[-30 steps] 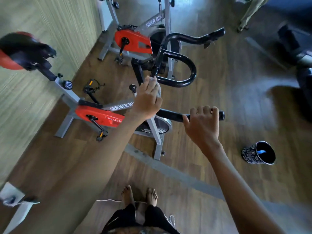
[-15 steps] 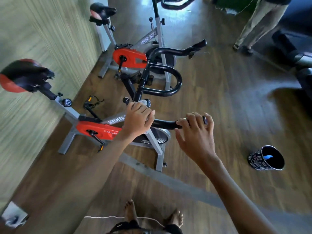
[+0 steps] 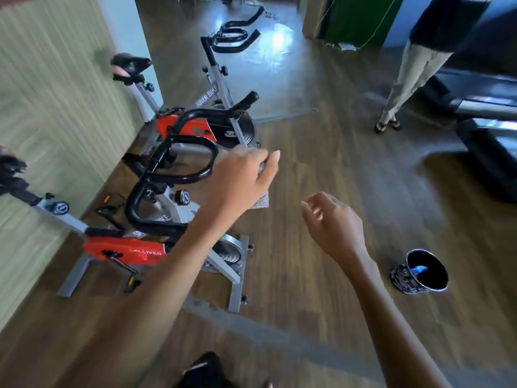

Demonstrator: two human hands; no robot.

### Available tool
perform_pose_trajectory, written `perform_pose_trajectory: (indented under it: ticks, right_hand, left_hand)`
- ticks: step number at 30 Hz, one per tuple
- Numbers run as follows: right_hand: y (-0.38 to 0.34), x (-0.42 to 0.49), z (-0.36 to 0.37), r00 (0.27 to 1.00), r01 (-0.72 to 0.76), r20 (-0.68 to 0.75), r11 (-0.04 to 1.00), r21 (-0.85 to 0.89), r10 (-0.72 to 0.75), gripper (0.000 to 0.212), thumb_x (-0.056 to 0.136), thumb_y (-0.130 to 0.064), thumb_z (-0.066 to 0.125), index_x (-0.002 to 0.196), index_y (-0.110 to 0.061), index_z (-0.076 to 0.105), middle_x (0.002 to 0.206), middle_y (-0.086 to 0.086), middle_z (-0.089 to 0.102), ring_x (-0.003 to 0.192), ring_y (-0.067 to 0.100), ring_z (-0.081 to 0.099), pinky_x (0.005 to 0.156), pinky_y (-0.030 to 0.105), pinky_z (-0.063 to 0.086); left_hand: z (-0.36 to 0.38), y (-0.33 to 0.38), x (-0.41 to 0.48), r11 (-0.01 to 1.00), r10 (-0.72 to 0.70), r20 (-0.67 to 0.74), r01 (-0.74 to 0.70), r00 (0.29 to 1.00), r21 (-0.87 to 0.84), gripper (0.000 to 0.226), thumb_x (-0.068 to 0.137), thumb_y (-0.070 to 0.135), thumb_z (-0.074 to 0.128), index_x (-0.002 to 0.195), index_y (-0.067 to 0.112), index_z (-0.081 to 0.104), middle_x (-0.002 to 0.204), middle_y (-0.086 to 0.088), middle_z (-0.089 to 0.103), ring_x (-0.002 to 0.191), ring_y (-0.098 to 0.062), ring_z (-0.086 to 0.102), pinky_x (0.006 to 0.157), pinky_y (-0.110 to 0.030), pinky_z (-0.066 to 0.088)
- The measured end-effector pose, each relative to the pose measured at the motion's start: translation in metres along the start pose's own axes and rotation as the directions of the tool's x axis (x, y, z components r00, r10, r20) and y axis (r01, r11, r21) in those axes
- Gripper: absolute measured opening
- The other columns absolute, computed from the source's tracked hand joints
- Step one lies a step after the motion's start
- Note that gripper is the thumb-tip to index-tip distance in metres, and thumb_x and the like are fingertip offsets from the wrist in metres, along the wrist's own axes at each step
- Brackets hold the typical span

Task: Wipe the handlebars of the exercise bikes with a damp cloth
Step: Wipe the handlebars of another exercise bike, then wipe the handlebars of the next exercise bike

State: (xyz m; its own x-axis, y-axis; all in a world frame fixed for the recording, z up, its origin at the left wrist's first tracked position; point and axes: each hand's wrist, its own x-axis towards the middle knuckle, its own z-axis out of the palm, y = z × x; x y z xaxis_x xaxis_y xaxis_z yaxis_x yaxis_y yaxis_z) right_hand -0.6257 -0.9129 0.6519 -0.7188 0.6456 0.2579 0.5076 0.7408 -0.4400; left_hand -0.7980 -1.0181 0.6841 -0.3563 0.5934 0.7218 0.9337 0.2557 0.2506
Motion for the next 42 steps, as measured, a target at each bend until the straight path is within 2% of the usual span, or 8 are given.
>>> perform_pose_trajectory:
  ticks: [8, 11, 15, 19, 27, 33, 39, 42]
  right_hand:
    - [0.092, 0.023, -0.004, 0.96, -0.111, 0.252, 0.993, -0.05, 0.12, 0.028, 0.094, -0.05, 0.047, 0.096, -0.026, 0.062, 0.093, -0.011, 0.067, 0.088, 0.014, 0.065, 0.078, 0.033, 0.05]
    - [0.125, 0.05, 0.007, 0.825, -0.098, 0.541, 0.984, -0.15, 0.165, 0.04, 0.094, -0.056, 0.042, 0.113, -0.025, 0.06, 0.111, -0.007, 0.066, 0.102, 0.015, 0.063, 0.084, 0.035, 0.049]
    - [0.157, 0.112, 0.023, 0.609, -0.047, 0.768, 0.975, -0.217, 0.2, 0.047, 0.094, -0.059, 0.041, 0.122, -0.025, 0.057, 0.124, -0.003, 0.062, 0.111, 0.016, 0.059, 0.093, 0.037, 0.046]
    - [0.181, 0.199, 0.043, 0.653, -0.009, 0.74, 0.979, -0.206, 0.162, 0.043, 0.095, -0.058, 0.041, 0.119, -0.027, 0.057, 0.121, -0.005, 0.064, 0.108, 0.014, 0.06, 0.086, 0.033, 0.046]
    - [0.202, 0.385, 0.093, 0.634, 0.131, 0.773, 0.982, -0.139, 0.025, 0.045, 0.095, -0.059, 0.039, 0.121, -0.027, 0.056, 0.109, -0.01, 0.065, 0.098, 0.012, 0.062, 0.078, 0.031, 0.048]
    - [0.22, 0.524, 0.149, 0.602, 0.275, 0.785, 0.961, -0.034, -0.145, 0.043, 0.093, -0.062, 0.04, 0.114, -0.03, 0.058, 0.103, -0.013, 0.067, 0.088, 0.009, 0.064, 0.073, 0.029, 0.051]
    - [0.202, 0.652, 0.196, 0.468, 0.486, 0.794, 0.863, 0.137, -0.389, 0.033, 0.097, -0.049, 0.044, 0.109, -0.023, 0.059, 0.104, -0.003, 0.067, 0.092, 0.02, 0.064, 0.082, 0.034, 0.049]
    - [0.162, 0.694, 0.216, 0.208, 0.612, 0.834, 0.733, 0.297, -0.512, 0.03, 0.097, -0.047, 0.042, 0.106, -0.024, 0.059, 0.102, -0.001, 0.067, 0.093, 0.02, 0.062, 0.084, 0.036, 0.049]
  left_hand:
    - [0.122, 0.038, -0.034, 0.993, -0.118, 0.327, 0.116, 0.938, 0.025, 0.052, 0.097, 0.053, 0.035, 0.057, 0.021, 0.03, 0.05, 0.007, 0.033, 0.057, -0.028, 0.053, 0.058, -0.03, 0.026]
    - [0.165, 0.031, -0.034, 0.962, -0.208, 0.57, 0.271, 0.795, -0.027, 0.058, 0.096, 0.061, 0.037, 0.062, 0.016, 0.049, 0.054, 0.004, 0.047, 0.06, -0.023, 0.055, 0.059, -0.031, 0.03]
    - [0.224, 0.013, -0.014, 0.938, -0.262, 0.667, 0.346, 0.698, 0.007, 0.058, 0.097, 0.061, 0.037, 0.069, 0.015, 0.059, 0.058, 0.0, 0.056, 0.056, -0.015, 0.052, 0.05, -0.028, 0.029]
    - [0.277, -0.021, 0.028, 0.888, -0.351, 0.622, 0.46, 0.7, -0.017, 0.053, 0.096, 0.058, 0.041, 0.057, 0.023, 0.042, 0.05, 0.005, 0.042, 0.051, -0.016, 0.045, 0.055, -0.031, 0.027]
    - [0.355, -0.101, 0.127, 0.804, -0.572, 0.474, 0.572, 0.67, 0.161, 0.056, 0.094, 0.063, 0.038, 0.069, 0.016, 0.057, 0.058, 0.002, 0.059, 0.06, -0.021, 0.058, 0.072, -0.036, 0.047]
    - [0.414, -0.163, 0.188, 0.736, -0.676, 0.34, 0.629, 0.654, 0.251, 0.053, 0.095, 0.059, 0.042, 0.061, 0.018, 0.046, 0.05, 0.005, 0.047, 0.055, -0.022, 0.053, 0.064, -0.033, 0.041]
    - [0.457, -0.212, 0.233, 0.48, -0.877, 0.112, 0.839, 0.468, 0.255, 0.06, 0.092, 0.067, 0.036, 0.055, 0.019, 0.037, 0.047, 0.006, 0.036, 0.046, -0.014, 0.039, 0.054, -0.029, 0.03]
    - [0.456, -0.216, 0.252, 0.272, -0.947, -0.081, 0.912, 0.31, 0.306, 0.062, 0.094, 0.067, 0.034, 0.056, 0.018, 0.033, 0.049, 0.003, 0.032, 0.048, -0.014, 0.037, 0.052, -0.032, 0.024]
